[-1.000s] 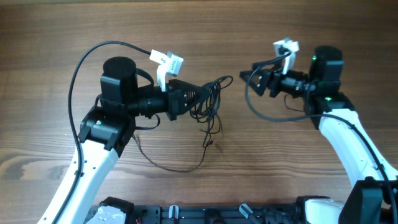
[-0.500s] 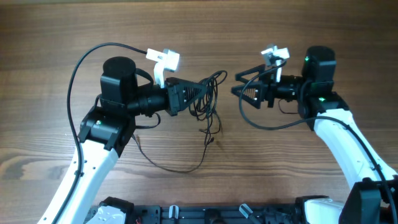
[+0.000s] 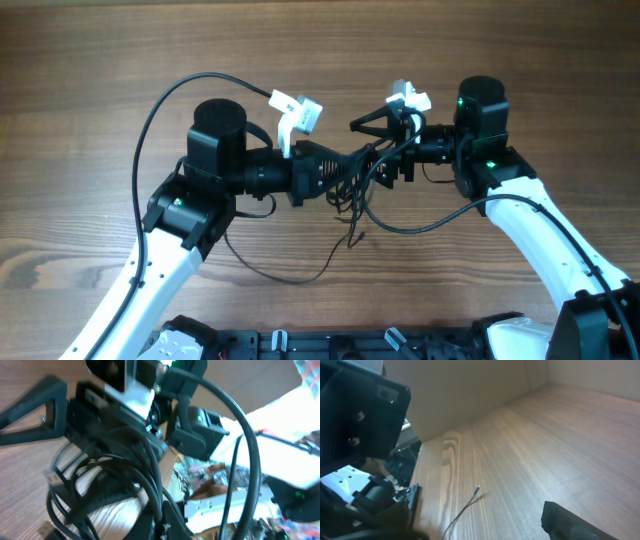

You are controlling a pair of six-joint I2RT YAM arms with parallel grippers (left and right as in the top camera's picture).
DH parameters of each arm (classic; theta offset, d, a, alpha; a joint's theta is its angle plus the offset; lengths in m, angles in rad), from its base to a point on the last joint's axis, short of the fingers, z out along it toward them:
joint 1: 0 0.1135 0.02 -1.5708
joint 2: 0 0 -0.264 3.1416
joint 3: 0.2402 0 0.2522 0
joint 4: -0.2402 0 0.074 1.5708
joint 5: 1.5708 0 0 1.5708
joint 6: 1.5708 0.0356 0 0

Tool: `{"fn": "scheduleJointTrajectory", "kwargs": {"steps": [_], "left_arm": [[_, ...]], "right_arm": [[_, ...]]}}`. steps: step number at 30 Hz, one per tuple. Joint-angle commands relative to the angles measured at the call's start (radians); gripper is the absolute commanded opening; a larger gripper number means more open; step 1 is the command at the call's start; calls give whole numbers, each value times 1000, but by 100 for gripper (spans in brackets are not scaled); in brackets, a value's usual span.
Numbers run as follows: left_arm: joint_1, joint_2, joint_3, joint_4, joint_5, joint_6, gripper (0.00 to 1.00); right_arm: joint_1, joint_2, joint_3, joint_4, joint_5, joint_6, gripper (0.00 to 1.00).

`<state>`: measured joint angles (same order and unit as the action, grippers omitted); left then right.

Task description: Untangle cables

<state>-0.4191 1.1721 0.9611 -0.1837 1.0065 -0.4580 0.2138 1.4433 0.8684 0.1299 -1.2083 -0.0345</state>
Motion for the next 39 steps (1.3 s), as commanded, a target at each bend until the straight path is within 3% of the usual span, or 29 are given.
{"fn": "scheduleJointTrajectory", "kwargs": {"steps": [1, 3, 6, 7, 10, 12, 13, 17, 22, 30, 33, 35, 39], "left_arm": [[-5, -8, 4, -22, 77, 73, 7], [-5, -5, 4, -23, 72, 92, 11], [-5, 1, 4, -23, 1, 92, 25], [-5, 5, 4, -32, -60, 91, 54], [-5, 6, 4, -74, -182, 84, 68], [-5, 7, 4, -101, -246, 71, 94], [-5, 7, 4, -115, -278, 51, 100], [-7, 8, 4, -140, -315, 31, 100], [-52, 8, 4, -139, -450, 32, 100], [-193, 35, 4, -101, -789, 61, 100], [-220, 69, 4, -81, -850, 61, 100], [-224, 100, 4, -79, -880, 61, 94], [-221, 148, 4, -69, -996, 25, 55]], "right_arm": [[-32, 6, 8, 16, -51, -36, 29], [-42, 6, 8, 17, -75, -11, 9], [-51, 6, 8, 19, -71, 60, 4], [-60, 6, 8, 20, -51, 129, 4], [-72, 6, 8, 19, 55, 290, 4], [-79, 6, 8, 19, 135, 397, 4], [-84, 6, 8, 18, 187, 481, 4], [-87, 6, 8, -9, 300, 740, 4], [-87, 6, 8, -84, 303, 898, 4], [-87, 6, 7, -223, 185, 908, 4], [-87, 6, 7, -223, 118, 875, 4], [-87, 6, 7, -222, 77, 855, 4], [-87, 6, 7, -259, 61, 728, 4]]}}
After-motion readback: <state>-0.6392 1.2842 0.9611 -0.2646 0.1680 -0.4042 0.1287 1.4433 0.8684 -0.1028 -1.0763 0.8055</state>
